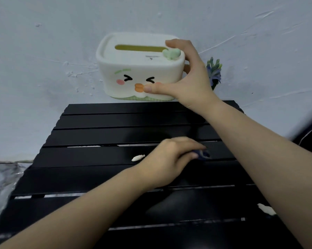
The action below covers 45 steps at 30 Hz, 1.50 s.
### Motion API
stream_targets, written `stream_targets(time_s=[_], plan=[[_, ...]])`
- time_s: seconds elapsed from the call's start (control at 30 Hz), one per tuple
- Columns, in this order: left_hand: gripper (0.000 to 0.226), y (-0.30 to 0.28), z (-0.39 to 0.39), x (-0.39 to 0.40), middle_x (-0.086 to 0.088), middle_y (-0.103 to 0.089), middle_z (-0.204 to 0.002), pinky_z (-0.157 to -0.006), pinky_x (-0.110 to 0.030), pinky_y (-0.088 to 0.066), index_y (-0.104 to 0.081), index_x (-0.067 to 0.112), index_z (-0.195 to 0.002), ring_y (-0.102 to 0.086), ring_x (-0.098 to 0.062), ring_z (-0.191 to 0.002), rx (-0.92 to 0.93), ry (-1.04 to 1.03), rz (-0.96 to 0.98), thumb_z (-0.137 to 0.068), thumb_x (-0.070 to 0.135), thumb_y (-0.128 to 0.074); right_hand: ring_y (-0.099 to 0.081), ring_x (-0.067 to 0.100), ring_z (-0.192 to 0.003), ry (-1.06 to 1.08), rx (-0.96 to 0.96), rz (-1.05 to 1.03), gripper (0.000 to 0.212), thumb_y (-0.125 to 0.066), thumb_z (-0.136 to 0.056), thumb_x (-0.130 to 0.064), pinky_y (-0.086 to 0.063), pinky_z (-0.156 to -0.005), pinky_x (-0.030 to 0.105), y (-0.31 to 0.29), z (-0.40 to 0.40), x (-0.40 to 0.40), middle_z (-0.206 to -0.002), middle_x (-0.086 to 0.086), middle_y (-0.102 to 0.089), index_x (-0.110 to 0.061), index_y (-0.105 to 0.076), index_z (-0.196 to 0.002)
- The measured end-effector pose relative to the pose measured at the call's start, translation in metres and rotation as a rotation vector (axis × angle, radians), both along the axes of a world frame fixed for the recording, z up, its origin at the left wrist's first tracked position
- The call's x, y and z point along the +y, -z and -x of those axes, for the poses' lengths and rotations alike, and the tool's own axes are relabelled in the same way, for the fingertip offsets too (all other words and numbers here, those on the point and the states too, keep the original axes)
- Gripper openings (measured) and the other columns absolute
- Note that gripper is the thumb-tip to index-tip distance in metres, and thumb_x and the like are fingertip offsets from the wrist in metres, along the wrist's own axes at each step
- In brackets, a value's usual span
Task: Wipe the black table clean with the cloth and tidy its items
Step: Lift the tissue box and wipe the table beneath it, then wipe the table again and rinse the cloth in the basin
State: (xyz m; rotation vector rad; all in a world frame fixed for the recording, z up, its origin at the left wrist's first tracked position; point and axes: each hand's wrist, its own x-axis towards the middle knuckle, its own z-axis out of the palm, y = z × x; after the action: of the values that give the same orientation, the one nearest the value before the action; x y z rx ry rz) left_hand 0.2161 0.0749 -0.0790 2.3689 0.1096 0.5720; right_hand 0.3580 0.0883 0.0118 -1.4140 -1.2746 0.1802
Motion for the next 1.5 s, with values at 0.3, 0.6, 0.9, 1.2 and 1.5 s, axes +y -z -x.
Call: stream_targets(time_s=[0.3,0.6,0.9,1.2,1.5], plan=[[0.028,0.006,0.120,0.161,-0.003,-0.071,-0.118,-0.101,-0.033,-0.045,-0.066,0.011,-0.123,-0.064,-0.026,-0.112,0.173,-0.680,-0.301,-0.096,0.008,-0.057,-0.054,0.010,-0.120,0.013,0.047,0.022,0.094,-0.098,-0.045,-0.053,-0.050,-0.102,0.034,0.029,-0.002,0.009,-0.132,-0.001,-0.054,-0.032,-0.054,-0.126],[0.030,0.015,0.114,0.107,0.012,-0.069,-0.119,-0.096,-0.028,-0.048,-0.066,0.025,-0.123,-0.062,-0.012,-0.114,0.155,-0.678,-0.186,-0.095,0.016,-0.061,-0.051,0.012,-0.126,-0.036,0.045,0.080,0.096,-0.097,-0.047,-0.052,-0.047,-0.106,0.035,0.061,0.011,0.011,-0.133,-0.008,-0.051,-0.030,-0.053,-0.130],[0.029,-0.011,0.135,0.044,0.021,-0.071,-0.113,-0.093,-0.012,-0.046,-0.070,0.026,-0.120,-0.063,0.006,-0.108,0.097,-0.424,0.171,-0.095,0.012,-0.063,-0.053,0.011,-0.127,-0.093,0.146,0.232,0.104,-0.096,-0.039,-0.061,-0.048,-0.106,0.039,0.085,0.028,0.016,-0.136,-0.012,-0.052,-0.042,-0.049,-0.130],[0.046,0.016,0.181,0.097,-0.002,-0.042,-0.154,-0.117,-0.028,-0.026,-0.053,0.023,-0.141,-0.032,-0.020,-0.147,0.258,-0.980,-0.010,-0.096,0.030,-0.060,-0.017,0.009,-0.150,0.026,0.013,0.531,0.114,-0.081,-0.073,-0.054,-0.020,-0.121,0.034,0.071,0.027,-0.033,-0.165,-0.010,-0.016,-0.030,-0.009,-0.158],[0.037,0.010,0.120,0.031,0.003,-0.044,-0.153,-0.112,-0.042,-0.035,-0.056,0.023,-0.139,-0.036,-0.021,-0.145,0.312,-0.835,-0.043,-0.102,0.026,-0.048,0.013,0.015,-0.153,0.168,-0.505,0.994,0.083,-0.017,-0.095,-0.065,0.007,-0.124,0.042,0.091,0.043,-0.162,-0.167,0.003,0.006,-0.016,-0.002,-0.160]])
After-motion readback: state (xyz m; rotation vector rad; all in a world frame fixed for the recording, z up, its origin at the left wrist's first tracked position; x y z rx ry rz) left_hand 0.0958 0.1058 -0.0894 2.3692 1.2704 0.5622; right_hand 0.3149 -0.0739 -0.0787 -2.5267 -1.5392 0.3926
